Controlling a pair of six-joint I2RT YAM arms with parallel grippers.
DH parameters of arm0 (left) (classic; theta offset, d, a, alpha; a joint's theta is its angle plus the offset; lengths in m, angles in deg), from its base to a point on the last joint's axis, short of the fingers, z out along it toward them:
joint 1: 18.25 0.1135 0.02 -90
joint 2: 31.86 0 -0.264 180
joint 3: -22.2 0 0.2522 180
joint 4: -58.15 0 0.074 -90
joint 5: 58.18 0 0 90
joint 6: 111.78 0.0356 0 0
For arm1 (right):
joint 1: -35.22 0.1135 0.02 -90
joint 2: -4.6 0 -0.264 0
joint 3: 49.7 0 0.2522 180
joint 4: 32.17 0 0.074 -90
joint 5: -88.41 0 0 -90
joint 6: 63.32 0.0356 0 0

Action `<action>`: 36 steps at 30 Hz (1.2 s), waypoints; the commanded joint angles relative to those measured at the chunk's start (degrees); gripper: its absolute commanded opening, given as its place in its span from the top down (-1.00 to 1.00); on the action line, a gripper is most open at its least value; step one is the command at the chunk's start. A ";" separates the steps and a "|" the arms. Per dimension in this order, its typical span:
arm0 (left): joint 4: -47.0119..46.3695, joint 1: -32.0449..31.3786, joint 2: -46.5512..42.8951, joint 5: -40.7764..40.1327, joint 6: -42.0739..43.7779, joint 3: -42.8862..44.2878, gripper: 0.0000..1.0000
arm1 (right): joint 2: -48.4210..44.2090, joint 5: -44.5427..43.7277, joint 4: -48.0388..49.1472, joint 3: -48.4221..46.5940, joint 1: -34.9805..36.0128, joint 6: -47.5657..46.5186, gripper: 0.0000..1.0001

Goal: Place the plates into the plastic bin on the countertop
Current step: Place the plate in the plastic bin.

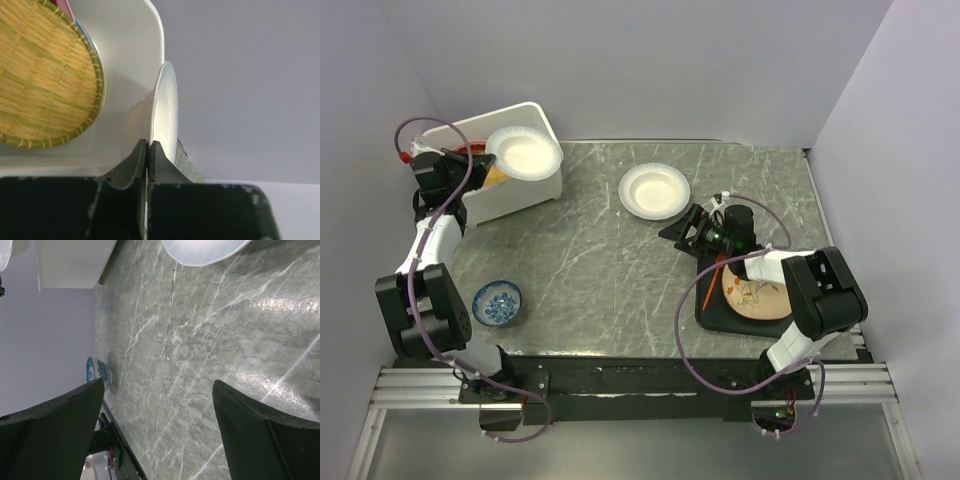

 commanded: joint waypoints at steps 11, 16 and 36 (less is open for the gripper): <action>-10.34 3.08 3.61 1.73 -4.69 6.29 0.99 | 2.09 0.26 1.50 -2.01 1.39 -0.72 -0.91; -10.26 3.79 5.46 1.82 -5.13 8.93 0.99 | 2.53 0.18 1.42 -2.10 1.65 -0.63 -0.92; -9.56 5.72 9.41 -1.08 -6.53 10.07 0.99 | 3.76 -0.18 1.33 -2.80 2.88 -0.54 -0.92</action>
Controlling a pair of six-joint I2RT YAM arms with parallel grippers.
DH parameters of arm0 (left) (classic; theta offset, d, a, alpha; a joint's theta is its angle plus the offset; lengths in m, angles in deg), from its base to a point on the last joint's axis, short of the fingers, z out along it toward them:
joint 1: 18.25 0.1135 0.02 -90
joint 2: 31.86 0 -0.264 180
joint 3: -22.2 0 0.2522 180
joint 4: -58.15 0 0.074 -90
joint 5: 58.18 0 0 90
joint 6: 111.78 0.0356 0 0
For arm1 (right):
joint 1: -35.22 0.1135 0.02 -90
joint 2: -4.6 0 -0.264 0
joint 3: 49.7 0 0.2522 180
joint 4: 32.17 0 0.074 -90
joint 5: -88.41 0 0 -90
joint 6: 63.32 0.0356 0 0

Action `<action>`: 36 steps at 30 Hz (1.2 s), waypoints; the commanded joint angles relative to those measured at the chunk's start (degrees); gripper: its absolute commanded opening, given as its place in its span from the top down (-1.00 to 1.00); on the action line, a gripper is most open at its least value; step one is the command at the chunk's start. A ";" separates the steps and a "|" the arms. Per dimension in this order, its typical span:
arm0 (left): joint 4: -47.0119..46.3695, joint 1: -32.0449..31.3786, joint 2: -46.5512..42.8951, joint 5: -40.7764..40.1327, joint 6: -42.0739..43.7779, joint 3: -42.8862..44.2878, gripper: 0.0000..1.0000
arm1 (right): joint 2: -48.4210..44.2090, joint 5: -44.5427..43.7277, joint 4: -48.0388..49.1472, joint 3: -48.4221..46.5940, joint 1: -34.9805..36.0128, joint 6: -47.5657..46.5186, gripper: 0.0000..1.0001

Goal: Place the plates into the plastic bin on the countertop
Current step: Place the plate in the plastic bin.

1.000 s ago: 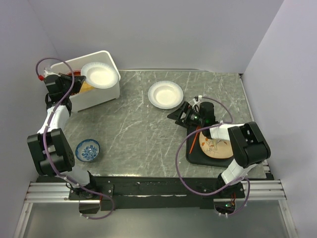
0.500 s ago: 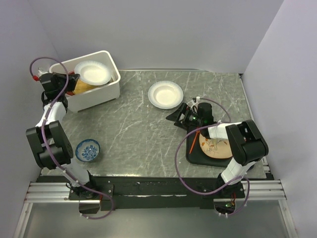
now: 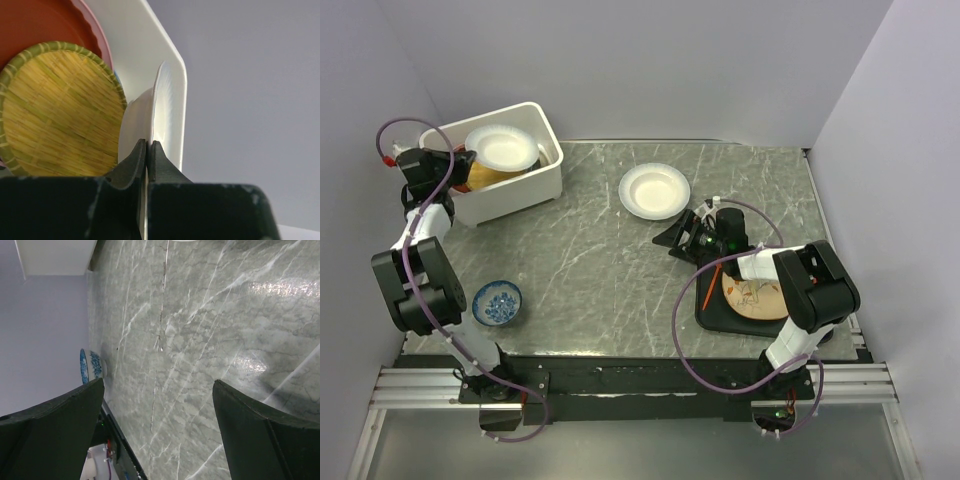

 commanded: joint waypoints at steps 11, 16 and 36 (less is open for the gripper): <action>-3.73 0.65 -1.06 -5.63 -0.45 1.56 0.99 | 0.87 0.11 1.13 -2.65 0.83 -0.56 -0.92; -2.41 0.83 -0.27 -6.42 -0.45 1.74 0.99 | 1.05 0.20 0.78 -2.82 0.92 -0.74 -0.92; 1.11 0.92 0.97 -8.35 -0.54 -0.90 0.83 | 1.75 0.73 1.66 -2.91 1.00 -0.21 -0.93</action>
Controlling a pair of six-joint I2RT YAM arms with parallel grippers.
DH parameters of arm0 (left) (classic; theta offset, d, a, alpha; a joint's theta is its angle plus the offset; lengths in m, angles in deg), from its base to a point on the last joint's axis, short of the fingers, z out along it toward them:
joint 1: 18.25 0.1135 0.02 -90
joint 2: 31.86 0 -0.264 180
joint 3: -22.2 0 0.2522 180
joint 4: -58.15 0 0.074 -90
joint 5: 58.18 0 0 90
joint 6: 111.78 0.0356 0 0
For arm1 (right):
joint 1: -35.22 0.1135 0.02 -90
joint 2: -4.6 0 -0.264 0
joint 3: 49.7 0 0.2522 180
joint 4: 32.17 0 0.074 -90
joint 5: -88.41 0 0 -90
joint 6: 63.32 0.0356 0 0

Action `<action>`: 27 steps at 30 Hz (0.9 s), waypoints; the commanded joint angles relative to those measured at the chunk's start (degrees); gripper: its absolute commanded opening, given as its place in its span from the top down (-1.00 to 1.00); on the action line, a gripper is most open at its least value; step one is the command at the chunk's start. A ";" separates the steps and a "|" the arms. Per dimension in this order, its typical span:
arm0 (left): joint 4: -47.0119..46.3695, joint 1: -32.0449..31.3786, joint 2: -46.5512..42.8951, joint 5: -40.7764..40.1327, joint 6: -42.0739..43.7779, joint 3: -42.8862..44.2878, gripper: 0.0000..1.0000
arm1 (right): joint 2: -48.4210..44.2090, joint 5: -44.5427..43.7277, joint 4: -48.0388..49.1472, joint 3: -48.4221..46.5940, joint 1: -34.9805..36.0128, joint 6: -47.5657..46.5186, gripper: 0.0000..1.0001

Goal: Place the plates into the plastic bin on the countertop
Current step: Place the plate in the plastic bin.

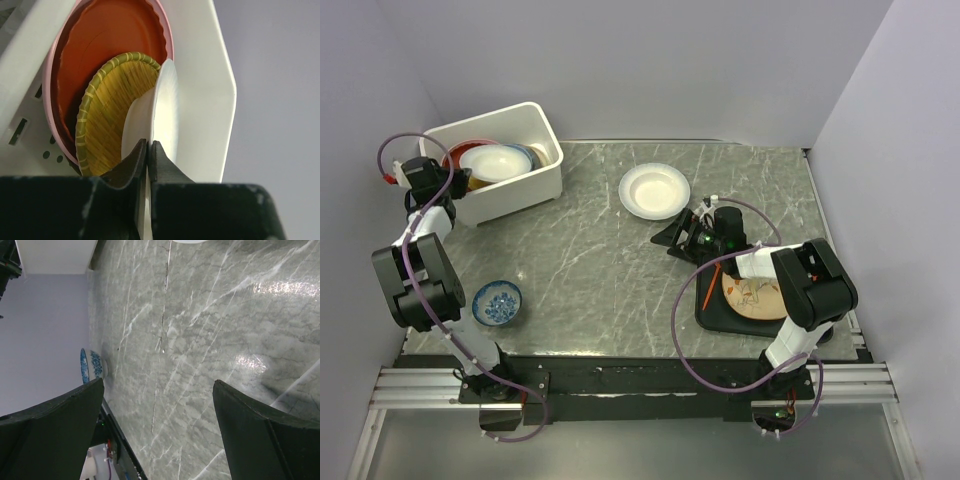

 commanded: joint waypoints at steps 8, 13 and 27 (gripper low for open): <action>-3.43 0.35 -2.38 -1.52 -0.67 -0.02 0.05 | 0.68 0.79 1.72 -1.69 0.59 -0.23 -0.93; -2.38 0.35 -4.66 -2.40 -0.05 0.23 -0.43 | 0.51 0.70 1.99 -1.51 0.59 -0.14 -0.93; -3.08 0.26 -15.21 -1.53 2.50 0.76 -0.88 | -0.11 0.53 2.08 -1.07 0.76 -0.05 -0.94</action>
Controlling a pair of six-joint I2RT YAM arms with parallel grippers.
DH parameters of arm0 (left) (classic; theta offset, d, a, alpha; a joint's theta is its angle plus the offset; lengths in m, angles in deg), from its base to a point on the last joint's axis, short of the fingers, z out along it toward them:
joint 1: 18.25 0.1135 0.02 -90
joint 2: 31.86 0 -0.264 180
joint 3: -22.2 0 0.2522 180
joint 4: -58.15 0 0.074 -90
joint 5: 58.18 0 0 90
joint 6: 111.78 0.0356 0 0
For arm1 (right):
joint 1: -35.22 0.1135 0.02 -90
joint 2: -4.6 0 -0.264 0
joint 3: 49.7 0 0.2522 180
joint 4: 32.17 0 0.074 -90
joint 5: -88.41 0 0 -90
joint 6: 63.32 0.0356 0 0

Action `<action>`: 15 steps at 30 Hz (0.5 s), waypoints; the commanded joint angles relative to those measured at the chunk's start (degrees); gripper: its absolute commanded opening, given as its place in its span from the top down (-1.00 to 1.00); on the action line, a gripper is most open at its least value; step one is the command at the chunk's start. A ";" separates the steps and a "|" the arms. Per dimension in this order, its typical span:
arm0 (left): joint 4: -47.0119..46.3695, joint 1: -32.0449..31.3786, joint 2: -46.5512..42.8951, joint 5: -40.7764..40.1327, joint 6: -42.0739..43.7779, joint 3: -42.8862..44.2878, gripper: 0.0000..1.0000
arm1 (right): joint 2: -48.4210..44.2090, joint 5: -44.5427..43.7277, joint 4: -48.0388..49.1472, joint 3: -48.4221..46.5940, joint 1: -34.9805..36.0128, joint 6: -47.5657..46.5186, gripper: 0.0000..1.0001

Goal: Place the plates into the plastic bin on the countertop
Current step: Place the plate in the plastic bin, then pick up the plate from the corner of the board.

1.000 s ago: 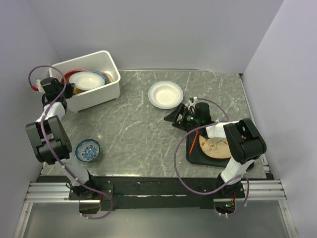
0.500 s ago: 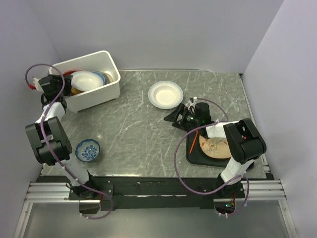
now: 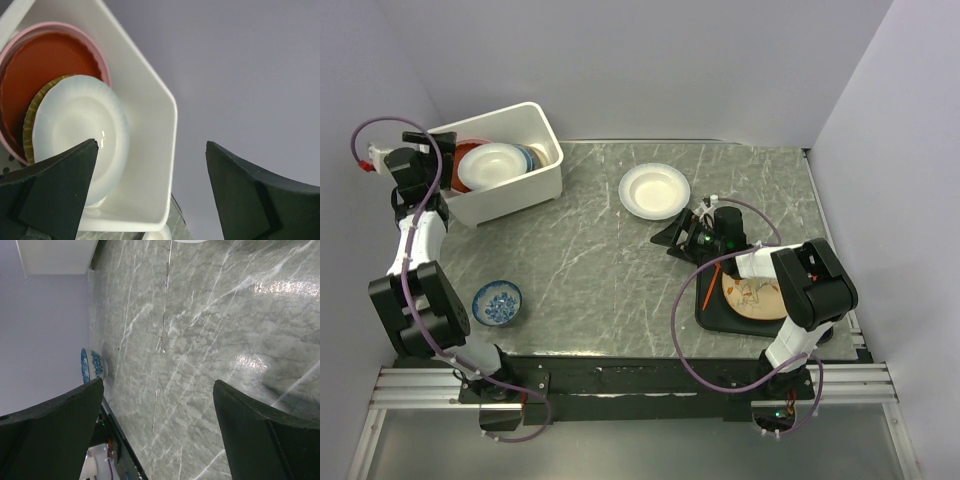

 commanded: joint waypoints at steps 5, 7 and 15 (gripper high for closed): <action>-1.32 -1.05 -5.45 7.41 5.48 6.17 -0.99 | -0.31 0.22 1.81 -1.25 1.07 -0.08 -0.95; 2.01 -2.54 -3.44 10.92 8.21 10.99 -0.99 | -0.22 0.22 1.99 -1.25 1.25 -0.08 -0.95; 5.19 -11.77 0.35 14.37 16.56 17.70 -0.99 | -2.68 -1.27 -0.12 -0.81 1.86 -1.30 -0.99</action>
